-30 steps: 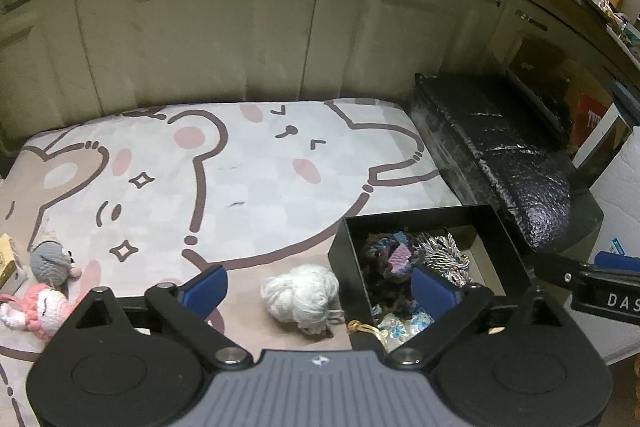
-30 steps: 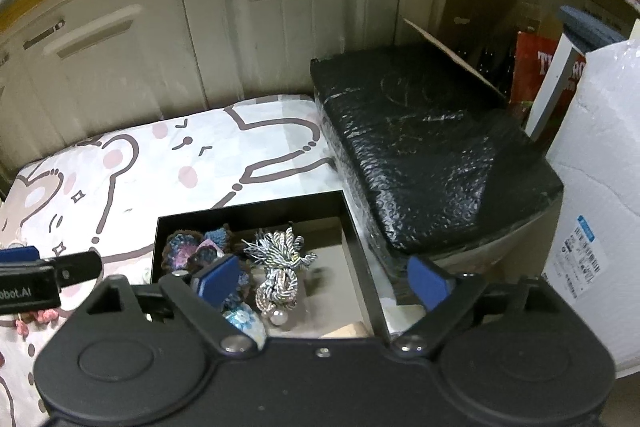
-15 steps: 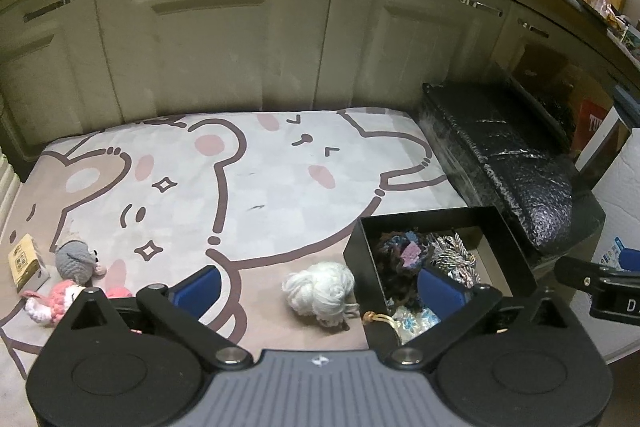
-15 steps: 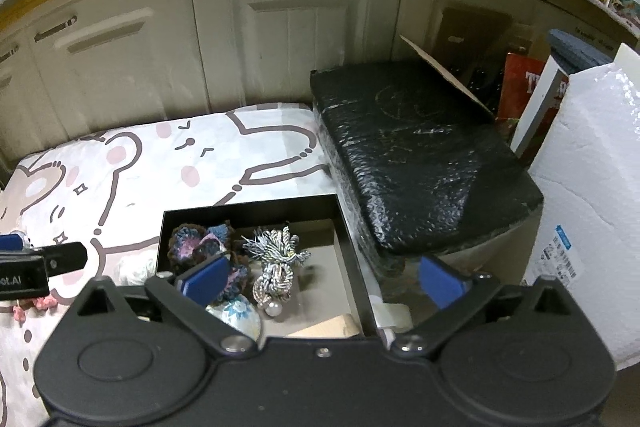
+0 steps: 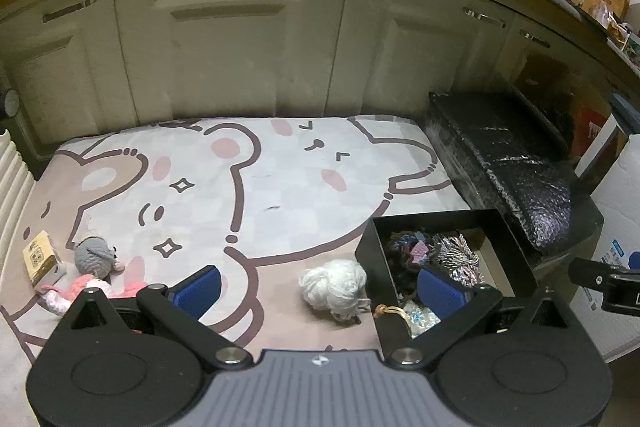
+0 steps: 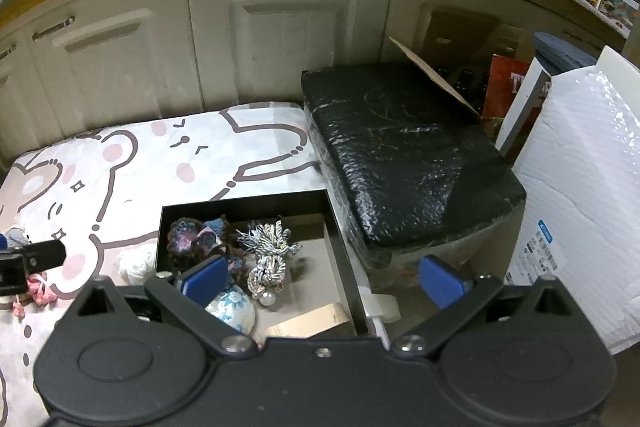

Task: Organize objects
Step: 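Lift both tools out of the black box and move back over the bed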

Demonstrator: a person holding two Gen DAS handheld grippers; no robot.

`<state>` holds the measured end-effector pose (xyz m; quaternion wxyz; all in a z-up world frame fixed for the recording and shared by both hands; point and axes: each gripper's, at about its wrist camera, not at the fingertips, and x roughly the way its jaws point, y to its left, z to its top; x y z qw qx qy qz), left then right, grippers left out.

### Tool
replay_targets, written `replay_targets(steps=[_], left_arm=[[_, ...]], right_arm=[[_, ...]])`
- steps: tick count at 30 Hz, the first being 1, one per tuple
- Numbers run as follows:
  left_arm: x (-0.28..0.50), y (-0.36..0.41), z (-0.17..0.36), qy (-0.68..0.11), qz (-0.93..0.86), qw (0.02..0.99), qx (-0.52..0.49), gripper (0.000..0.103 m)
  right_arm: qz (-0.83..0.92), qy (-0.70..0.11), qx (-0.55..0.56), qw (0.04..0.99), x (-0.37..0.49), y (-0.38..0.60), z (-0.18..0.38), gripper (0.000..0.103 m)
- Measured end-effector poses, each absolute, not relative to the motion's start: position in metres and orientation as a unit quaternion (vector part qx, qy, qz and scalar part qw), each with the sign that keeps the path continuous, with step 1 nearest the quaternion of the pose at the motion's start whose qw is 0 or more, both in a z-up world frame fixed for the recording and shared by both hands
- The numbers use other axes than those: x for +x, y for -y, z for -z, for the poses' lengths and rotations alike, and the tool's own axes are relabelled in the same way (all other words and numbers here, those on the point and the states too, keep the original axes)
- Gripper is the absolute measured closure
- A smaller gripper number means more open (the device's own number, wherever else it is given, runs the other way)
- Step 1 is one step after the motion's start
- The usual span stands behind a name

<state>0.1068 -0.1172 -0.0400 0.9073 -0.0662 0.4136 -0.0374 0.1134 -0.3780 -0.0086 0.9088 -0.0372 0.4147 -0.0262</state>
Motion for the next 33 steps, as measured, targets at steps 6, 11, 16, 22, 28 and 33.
replay_targets(steps=[6,11,16,22,28,33], left_arm=[[0.104,0.105,0.039,-0.412,0.029,0.908,-0.071,0.000],[0.101,0.090,0.038,-0.410,0.016,0.909,-0.075,0.000],[0.099,0.068,0.041,-0.411,-0.003,0.908,-0.080,0.000],[0.094,0.038,0.044,-0.411,-0.028,0.907,-0.089,0.000],[0.088,0.010,0.045,-0.408,-0.053,0.906,-0.093,0.000],[0.083,-0.015,0.048,-0.406,-0.077,0.905,-0.101,0.000]], right_arm=[[0.028,-0.412,-0.034,0.910,0.113,0.372,0.009,0.000],[0.018,-0.406,-0.037,0.913,0.115,0.357,0.010,0.000],[0.002,-0.404,-0.035,0.914,0.119,0.338,0.013,0.000],[-0.019,-0.400,-0.037,0.915,0.124,0.310,0.017,0.000],[-0.044,-0.400,-0.041,0.914,0.127,0.282,0.023,0.000],[-0.061,-0.401,-0.044,0.913,0.130,0.261,0.028,0.000]])
